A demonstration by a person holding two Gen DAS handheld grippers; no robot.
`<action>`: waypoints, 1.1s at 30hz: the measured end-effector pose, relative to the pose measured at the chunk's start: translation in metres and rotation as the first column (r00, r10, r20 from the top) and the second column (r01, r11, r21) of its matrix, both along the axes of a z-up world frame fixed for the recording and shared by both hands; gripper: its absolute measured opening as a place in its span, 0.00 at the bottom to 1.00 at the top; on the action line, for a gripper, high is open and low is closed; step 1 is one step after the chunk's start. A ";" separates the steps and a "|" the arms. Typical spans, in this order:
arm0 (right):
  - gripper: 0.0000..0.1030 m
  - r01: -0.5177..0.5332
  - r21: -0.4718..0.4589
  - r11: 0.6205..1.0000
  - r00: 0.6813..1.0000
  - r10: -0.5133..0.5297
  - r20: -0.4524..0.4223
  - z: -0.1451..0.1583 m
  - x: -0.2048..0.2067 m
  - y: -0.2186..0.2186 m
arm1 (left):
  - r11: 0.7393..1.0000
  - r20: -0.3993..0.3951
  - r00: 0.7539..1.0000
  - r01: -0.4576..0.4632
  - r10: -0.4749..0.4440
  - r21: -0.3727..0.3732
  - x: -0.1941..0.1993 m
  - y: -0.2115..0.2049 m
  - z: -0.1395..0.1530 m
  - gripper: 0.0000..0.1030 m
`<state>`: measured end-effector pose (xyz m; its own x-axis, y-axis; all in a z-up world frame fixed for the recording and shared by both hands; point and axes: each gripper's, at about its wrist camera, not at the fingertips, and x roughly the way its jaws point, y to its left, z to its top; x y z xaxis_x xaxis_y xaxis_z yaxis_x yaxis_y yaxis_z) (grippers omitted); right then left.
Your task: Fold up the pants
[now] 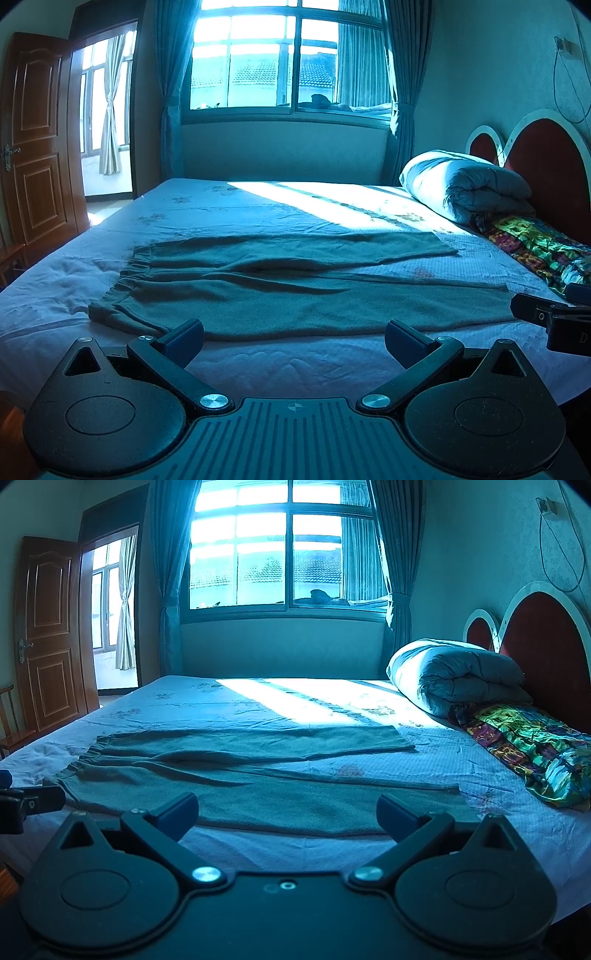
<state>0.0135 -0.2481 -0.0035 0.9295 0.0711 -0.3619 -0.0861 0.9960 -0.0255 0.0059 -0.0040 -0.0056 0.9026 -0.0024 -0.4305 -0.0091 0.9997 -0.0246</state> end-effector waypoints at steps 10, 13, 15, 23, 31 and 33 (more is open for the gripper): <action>0.94 -0.008 0.007 1.000 1.000 0.008 0.008 0.003 0.003 -0.007 | 1.000 -0.038 0.999 -0.020 0.020 0.002 0.008 0.005 -0.011 1.00; 0.94 0.000 0.020 1.000 1.000 0.001 -0.011 -0.003 0.009 -0.011 | 1.000 -0.062 0.998 -0.024 0.024 -0.003 0.015 0.007 -0.017 1.00; 0.94 0.000 0.028 1.000 1.000 0.000 -0.026 -0.007 0.013 -0.013 | 1.000 -0.079 0.997 -0.024 0.023 -0.004 0.020 0.008 -0.022 1.00; 0.94 -0.071 0.082 0.994 0.995 0.077 -0.064 -0.005 0.064 -0.018 | 0.997 -0.135 0.989 -0.072 0.067 -0.032 0.071 0.059 -0.036 1.00; 0.94 -0.153 0.031 0.988 0.988 0.154 -0.022 0.026 0.177 0.010 | 0.980 -0.106 0.975 -0.194 0.198 0.045 0.186 0.184 -0.024 1.00; 0.93 -0.169 0.017 0.985 0.985 0.170 -0.019 0.029 0.222 0.024 | 0.975 -0.129 0.968 -0.208 0.217 0.080 0.227 0.210 -0.024 1.00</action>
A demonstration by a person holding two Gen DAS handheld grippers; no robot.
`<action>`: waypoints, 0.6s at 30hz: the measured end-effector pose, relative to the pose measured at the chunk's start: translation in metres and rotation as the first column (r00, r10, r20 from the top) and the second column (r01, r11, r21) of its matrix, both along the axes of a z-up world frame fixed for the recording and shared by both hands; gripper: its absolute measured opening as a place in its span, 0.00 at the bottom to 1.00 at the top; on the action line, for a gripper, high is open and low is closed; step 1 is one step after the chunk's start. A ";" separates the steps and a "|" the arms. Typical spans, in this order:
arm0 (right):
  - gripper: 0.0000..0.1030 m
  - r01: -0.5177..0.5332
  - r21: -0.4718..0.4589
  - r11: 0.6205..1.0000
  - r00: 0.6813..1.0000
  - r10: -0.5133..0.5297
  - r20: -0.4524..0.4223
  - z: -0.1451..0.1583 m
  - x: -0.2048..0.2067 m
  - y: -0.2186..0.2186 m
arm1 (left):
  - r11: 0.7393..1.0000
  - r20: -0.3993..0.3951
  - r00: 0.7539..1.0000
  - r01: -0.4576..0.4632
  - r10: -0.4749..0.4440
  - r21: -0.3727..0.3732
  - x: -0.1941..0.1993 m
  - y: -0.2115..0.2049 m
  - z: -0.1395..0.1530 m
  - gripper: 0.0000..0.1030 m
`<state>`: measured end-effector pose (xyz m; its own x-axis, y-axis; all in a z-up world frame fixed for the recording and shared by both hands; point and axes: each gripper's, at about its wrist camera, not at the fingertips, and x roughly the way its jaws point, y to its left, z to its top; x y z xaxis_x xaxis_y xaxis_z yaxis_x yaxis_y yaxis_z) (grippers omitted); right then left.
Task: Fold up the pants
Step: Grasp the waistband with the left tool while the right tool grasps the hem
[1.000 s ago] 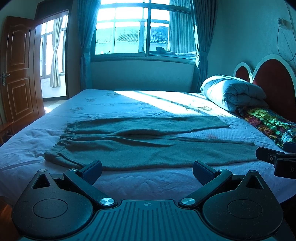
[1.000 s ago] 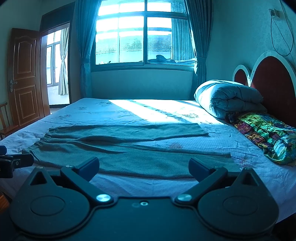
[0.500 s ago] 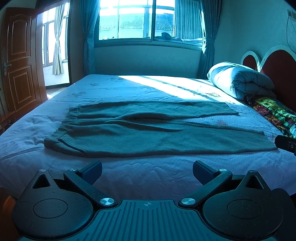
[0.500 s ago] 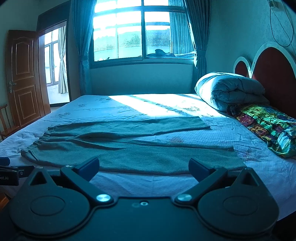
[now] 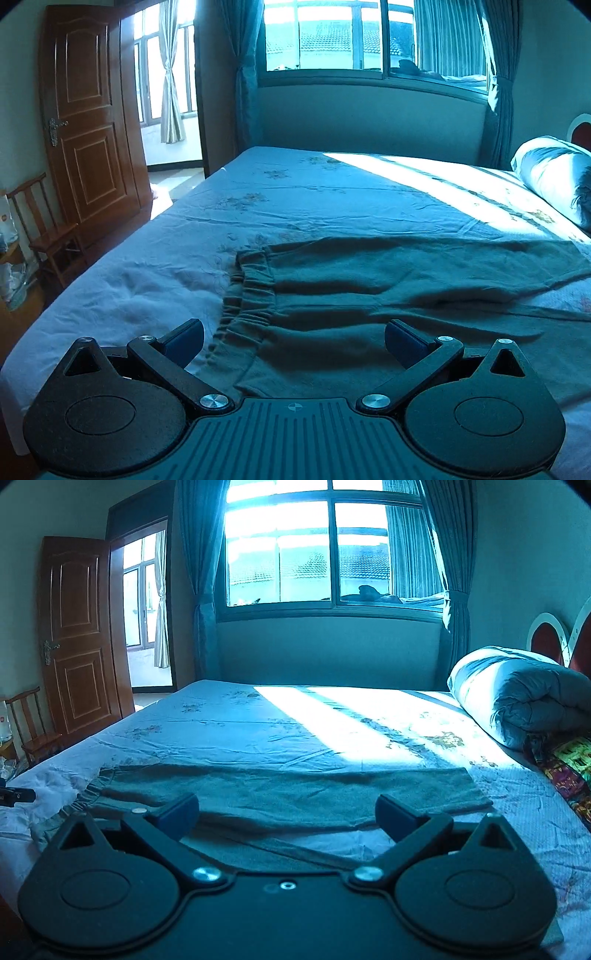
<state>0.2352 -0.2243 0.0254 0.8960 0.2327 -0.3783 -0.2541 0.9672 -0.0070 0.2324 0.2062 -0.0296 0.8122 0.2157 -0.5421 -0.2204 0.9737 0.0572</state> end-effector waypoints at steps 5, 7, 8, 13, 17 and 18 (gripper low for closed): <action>0.92 -0.022 -0.020 1.000 0.999 0.022 -0.030 -0.011 0.106 0.035 | 0.998 -0.076 0.997 -0.017 0.022 0.065 0.107 0.058 -0.021 1.00; 0.87 -0.033 -0.019 0.999 0.997 0.032 -0.072 -0.020 0.142 0.048 | 0.999 -0.114 0.993 -0.018 0.022 0.031 0.145 0.080 -0.038 1.00; 0.81 -0.039 -0.021 0.999 0.995 0.037 -0.093 -0.027 0.157 0.054 | 1.000 -0.132 0.991 -0.025 0.024 -0.008 0.161 0.091 -0.047 1.00; 0.71 -0.073 -0.086 0.994 0.985 0.058 -0.160 -0.057 0.224 0.073 | 0.994 -0.215 0.977 -0.032 0.010 -0.101 0.228 0.121 -0.093 0.71; 0.68 -0.067 -0.067 0.995 0.978 0.052 -0.203 -0.077 0.273 0.074 | 0.985 -0.235 0.972 -0.037 -0.004 -0.170 0.273 0.142 -0.120 0.71; 0.68 -0.069 -0.061 0.996 0.976 0.055 -0.211 -0.082 0.283 0.074 | 0.982 -0.237 0.971 -0.032 -0.013 -0.184 0.281 0.144 -0.126 0.71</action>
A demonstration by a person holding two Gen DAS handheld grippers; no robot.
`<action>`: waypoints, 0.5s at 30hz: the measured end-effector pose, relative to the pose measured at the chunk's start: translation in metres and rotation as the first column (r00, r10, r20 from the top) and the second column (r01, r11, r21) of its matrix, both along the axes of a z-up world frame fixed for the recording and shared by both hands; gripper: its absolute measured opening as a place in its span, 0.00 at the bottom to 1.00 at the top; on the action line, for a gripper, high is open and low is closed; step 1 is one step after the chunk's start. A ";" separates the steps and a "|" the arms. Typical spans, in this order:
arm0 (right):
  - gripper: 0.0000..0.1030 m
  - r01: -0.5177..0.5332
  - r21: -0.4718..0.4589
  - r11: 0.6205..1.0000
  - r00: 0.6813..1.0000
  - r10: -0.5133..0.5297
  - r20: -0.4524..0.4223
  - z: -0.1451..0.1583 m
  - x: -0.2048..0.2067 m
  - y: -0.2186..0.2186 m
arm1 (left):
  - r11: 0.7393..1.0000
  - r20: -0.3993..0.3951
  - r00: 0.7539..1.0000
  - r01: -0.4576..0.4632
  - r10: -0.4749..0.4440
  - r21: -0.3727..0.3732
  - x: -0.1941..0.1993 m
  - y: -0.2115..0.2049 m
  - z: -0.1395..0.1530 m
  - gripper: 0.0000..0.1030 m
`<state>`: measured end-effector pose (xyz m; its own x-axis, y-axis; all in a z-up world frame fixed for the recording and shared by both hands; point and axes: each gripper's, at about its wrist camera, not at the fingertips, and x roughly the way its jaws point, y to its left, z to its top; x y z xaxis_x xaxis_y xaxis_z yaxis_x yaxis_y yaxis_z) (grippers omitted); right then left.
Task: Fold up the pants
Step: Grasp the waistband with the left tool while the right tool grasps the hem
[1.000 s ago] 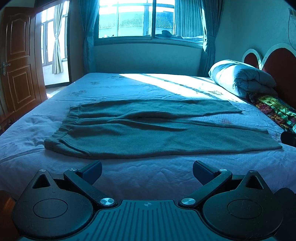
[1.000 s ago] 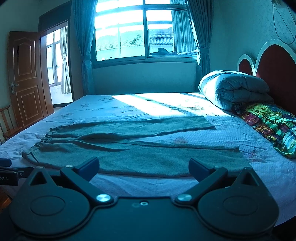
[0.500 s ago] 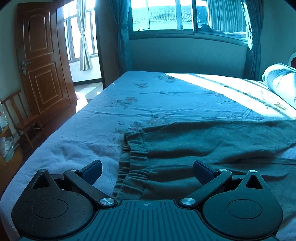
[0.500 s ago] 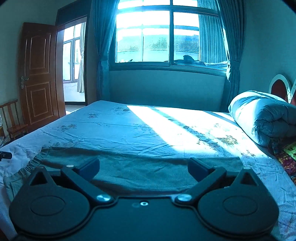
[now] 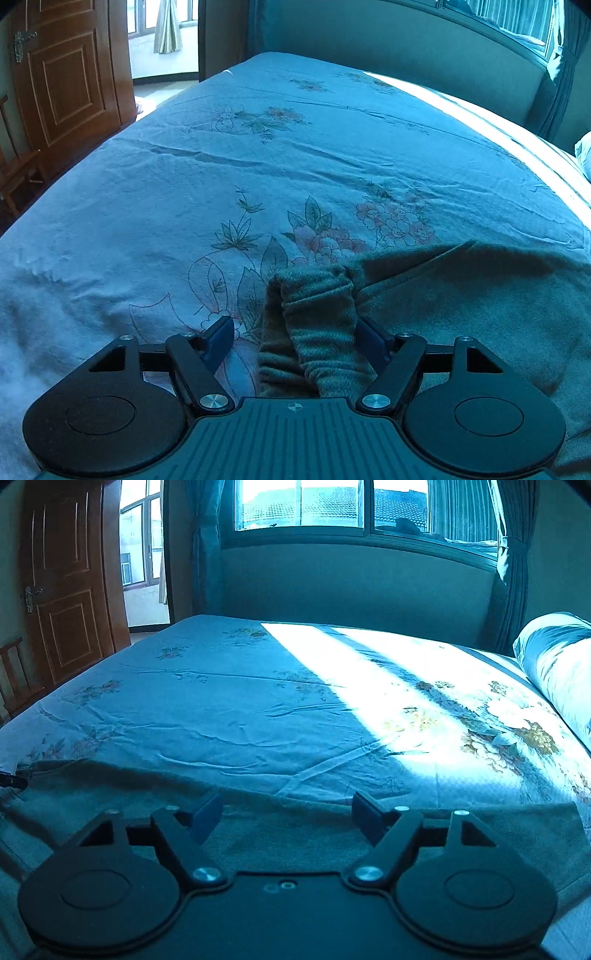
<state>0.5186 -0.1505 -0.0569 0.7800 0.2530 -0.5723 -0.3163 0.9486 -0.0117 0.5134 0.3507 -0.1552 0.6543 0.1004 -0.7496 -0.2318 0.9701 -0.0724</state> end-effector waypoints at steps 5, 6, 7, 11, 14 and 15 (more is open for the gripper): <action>0.65 -0.032 -0.015 0.999 0.999 0.031 -0.032 -0.024 0.040 0.004 | 0.998 -0.009 0.998 0.063 -0.062 0.013 0.030 -0.007 -0.021 0.72; 0.65 -0.040 -0.018 0.999 0.999 0.039 -0.037 -0.027 0.045 0.004 | 0.997 -0.009 0.997 0.077 -0.076 0.029 0.030 -0.011 -0.022 0.71; 0.65 -0.051 -0.023 0.998 0.998 0.050 -0.044 -0.030 0.049 0.005 | 0.996 -0.007 0.996 0.087 -0.087 0.026 0.031 -0.012 -0.023 0.67; 0.59 -0.134 -0.056 0.989 0.988 0.129 -0.086 -0.044 0.067 0.011 | 0.990 0.016 0.990 0.141 -0.140 -0.025 0.028 -0.010 -0.017 0.35; 0.50 -0.189 -0.086 0.978 0.975 0.177 -0.136 -0.056 0.080 0.020 | 0.988 0.005 0.988 0.152 -0.152 -0.004 0.030 -0.013 -0.015 0.34; 0.47 -0.203 -0.105 0.974 0.971 0.186 -0.147 -0.060 0.083 0.023 | 0.988 0.001 0.988 0.156 -0.156 -0.001 0.031 -0.014 -0.015 0.34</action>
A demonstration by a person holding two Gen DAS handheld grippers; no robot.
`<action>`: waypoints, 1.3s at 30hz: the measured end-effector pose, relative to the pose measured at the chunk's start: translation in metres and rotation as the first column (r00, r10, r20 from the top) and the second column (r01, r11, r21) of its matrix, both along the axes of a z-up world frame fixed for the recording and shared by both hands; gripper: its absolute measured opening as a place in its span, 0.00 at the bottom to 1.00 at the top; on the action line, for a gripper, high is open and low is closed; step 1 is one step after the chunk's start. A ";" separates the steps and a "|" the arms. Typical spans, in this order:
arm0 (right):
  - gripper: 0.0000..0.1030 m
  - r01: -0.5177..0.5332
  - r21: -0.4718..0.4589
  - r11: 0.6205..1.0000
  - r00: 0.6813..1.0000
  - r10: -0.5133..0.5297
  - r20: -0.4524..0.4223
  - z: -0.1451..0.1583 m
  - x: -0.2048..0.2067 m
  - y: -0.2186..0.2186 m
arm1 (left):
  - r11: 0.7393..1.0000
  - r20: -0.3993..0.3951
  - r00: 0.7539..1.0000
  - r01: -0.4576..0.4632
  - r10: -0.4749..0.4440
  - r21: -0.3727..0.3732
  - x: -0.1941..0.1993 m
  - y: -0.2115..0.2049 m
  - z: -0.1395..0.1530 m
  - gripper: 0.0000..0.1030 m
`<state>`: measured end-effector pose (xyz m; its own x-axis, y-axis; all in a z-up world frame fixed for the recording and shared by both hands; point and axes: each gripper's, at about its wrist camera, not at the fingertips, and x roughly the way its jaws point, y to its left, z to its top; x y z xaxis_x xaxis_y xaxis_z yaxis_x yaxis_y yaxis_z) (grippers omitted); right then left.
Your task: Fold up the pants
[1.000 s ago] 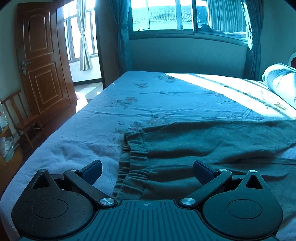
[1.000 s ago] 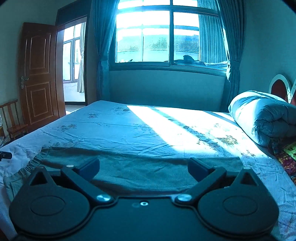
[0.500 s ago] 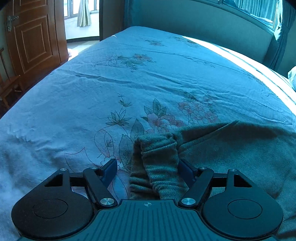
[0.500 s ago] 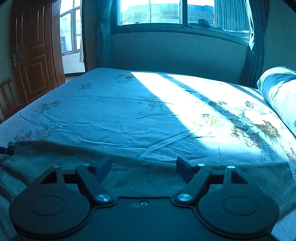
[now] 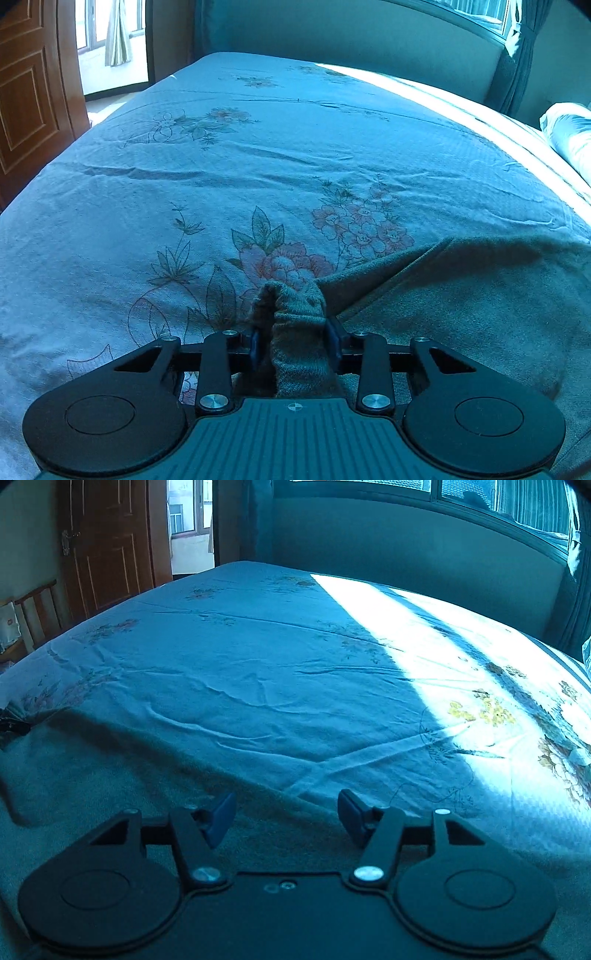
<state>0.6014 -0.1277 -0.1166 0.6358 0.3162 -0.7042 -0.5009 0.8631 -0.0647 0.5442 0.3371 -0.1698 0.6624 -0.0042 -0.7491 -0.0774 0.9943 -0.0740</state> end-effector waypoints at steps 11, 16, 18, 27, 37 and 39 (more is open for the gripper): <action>0.38 -0.090 -0.077 0.993 0.990 0.081 -0.117 -0.025 0.027 0.011 | 0.999 0.004 0.999 0.034 -0.034 -0.035 0.007 0.011 -0.008 0.42; 0.00 -0.085 -0.089 0.992 0.995 0.079 -0.066 -0.010 0.015 0.015 | 0.997 0.057 0.996 0.072 -0.070 -0.032 0.001 0.007 -0.001 0.21; 0.00 -0.085 -0.067 0.994 0.996 0.082 -0.037 0.003 0.003 0.010 | 0.996 0.088 0.993 0.080 -0.077 -0.029 -0.006 0.008 0.008 0.21; 0.00 -0.121 -0.047 0.992 0.988 0.125 0.095 0.079 -0.102 -0.017 | 0.974 0.329 0.924 0.221 -0.195 -0.044 -0.078 0.023 0.071 0.20; 0.08 -0.142 -0.205 0.968 0.957 0.187 0.223 0.074 -0.269 -0.032 | 0.971 0.357 0.905 0.234 -0.233 0.040 -0.211 0.009 0.084 0.51; 0.10 -0.113 -0.170 0.979 0.962 0.151 0.228 0.068 -0.291 -0.040 | 0.982 0.352 0.919 0.190 -0.178 -0.002 -0.237 0.014 0.081 0.64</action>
